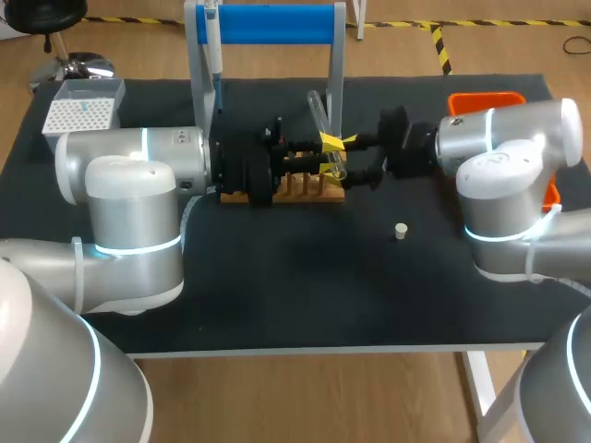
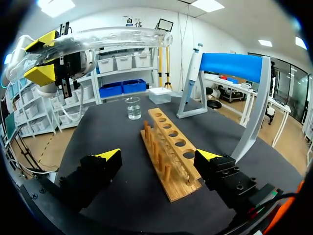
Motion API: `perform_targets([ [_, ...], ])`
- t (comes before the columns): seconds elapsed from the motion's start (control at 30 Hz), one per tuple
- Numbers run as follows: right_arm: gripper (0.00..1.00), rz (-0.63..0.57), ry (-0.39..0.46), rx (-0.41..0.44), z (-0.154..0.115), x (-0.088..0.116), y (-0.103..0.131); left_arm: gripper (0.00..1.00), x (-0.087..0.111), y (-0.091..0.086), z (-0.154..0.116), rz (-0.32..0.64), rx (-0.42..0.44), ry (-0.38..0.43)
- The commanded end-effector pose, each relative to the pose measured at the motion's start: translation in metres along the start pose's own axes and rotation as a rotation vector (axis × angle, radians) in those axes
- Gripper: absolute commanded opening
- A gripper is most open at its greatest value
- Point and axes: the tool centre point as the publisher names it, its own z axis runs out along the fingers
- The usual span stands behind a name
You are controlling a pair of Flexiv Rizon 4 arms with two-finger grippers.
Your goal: Invert the test tube, pick up the pipette, mount the tip to pipette, aspirate from beaker and dispense into the tube, eject the tip, return the pipette, and cap with the stopper.
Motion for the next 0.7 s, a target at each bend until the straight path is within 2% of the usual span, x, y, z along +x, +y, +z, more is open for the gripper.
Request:
perform_targets([
  [0.03,1.00,0.000,0.001,0.001,-0.0001,-0.0003,0.0001,0.00,-0.0005,0.0000,0.0001,0.001,0.000,0.002],
  [0.53,1.00,0.000,0.001,0.001,-0.0001,-0.0003,0.0001,0.00,-0.0005,0.0000,0.0001,0.001,0.000,0.002],
  [0.7,1.00,0.000,0.001,0.001,-0.0001,-0.0003,0.0001,0.00,-0.0023,0.0000,-0.0041,-0.035,-0.009,0.018],
])
